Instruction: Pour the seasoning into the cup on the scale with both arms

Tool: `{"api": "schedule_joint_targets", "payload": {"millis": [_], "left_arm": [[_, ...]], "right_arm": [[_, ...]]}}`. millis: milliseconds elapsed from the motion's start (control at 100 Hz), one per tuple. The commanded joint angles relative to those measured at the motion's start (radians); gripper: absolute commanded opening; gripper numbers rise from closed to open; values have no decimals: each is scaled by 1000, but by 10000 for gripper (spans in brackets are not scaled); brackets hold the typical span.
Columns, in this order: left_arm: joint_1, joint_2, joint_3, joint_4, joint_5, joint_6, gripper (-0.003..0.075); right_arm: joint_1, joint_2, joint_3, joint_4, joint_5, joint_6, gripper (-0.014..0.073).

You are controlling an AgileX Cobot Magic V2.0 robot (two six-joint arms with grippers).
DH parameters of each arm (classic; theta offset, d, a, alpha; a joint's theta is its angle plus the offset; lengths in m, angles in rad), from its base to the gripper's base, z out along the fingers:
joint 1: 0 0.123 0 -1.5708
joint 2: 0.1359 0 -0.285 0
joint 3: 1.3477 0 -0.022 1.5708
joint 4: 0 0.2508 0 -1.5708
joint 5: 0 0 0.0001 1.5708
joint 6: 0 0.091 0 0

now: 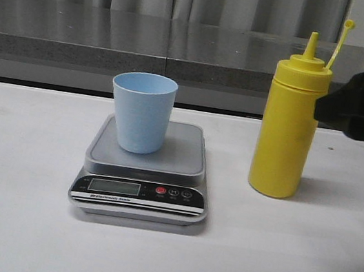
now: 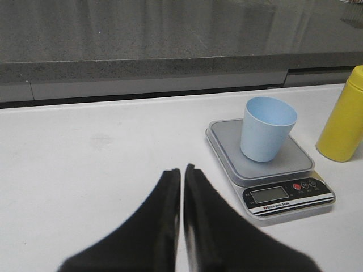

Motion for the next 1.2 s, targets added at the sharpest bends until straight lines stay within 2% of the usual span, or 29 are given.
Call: {"api": "schedule_joint_targets", "payload": {"millis": [0,620,740,860,1050,1190], "left_arm": [[2,10,-26,-4,-74,-13,10],[2,10,-26,-4,-74,-13,10],[2,10,-26,-4,-74,-13,10],[2,10,-26,-4,-74,-13,10],[2,10,-26,-4,-74,-13,10],[2,10,-26,-4,-74,-13,10]], "right_arm": [[18,36,-29,-4,-171,2,630],[34,371,-304,-7,-198,39,630],[35,392,-327,-12,-199,46,602],[35,393,-328,-12,-197,46,484],[35,393,-328,-12,-190,46,140],[35,393,-328,-12,-182,34,-13]]}}
